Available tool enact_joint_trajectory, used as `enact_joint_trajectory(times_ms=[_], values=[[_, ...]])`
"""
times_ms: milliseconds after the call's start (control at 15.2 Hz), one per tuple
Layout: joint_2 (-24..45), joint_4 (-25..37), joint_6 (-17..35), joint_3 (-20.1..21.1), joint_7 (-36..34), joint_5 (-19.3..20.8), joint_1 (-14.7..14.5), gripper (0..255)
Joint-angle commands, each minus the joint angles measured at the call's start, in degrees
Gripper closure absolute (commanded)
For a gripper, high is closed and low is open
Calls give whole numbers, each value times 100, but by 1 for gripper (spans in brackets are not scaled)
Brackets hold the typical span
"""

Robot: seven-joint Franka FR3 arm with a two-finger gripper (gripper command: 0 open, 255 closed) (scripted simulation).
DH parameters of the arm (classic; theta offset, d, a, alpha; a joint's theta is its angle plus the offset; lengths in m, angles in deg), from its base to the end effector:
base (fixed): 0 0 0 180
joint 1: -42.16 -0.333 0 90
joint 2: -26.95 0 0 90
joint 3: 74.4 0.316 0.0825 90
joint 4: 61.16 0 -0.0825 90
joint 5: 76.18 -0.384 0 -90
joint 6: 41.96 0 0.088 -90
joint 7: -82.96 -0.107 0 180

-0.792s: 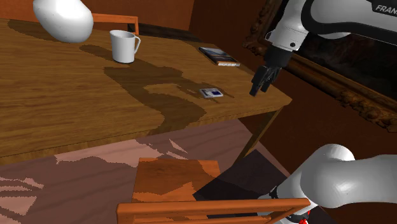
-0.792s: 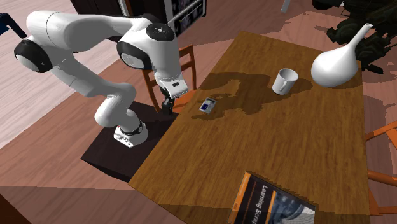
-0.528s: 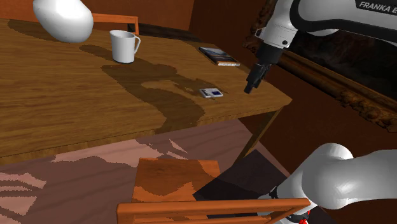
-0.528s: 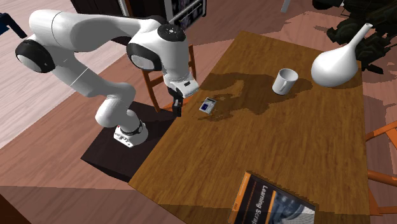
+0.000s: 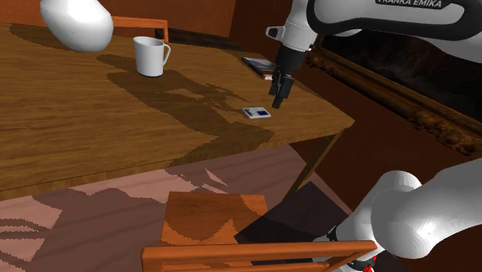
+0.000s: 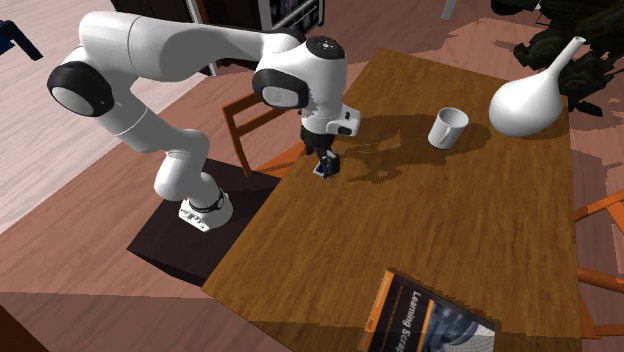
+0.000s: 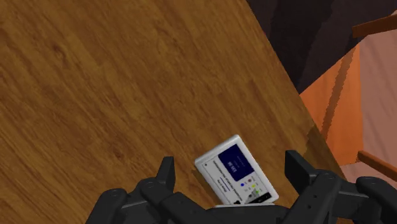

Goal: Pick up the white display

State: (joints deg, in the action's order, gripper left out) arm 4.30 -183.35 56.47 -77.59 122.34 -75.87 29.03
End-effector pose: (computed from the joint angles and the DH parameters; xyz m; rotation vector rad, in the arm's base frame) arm 0.4270 0.0712 0.5651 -2.8328 -1.3097 0.0237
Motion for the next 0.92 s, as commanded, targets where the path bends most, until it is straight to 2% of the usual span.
enact_joint_trajectory(times_ms=[0, 528, 594, 858], values=[[123, 39, 107, 3, 324, 13, -96, 0], [131, -460, 614, -2, 329, 16, -92, 0], [138, -466, 627, -5, 333, 17, -90, 255], [135, -476, 633, -3, 330, 15, -91, 255]])
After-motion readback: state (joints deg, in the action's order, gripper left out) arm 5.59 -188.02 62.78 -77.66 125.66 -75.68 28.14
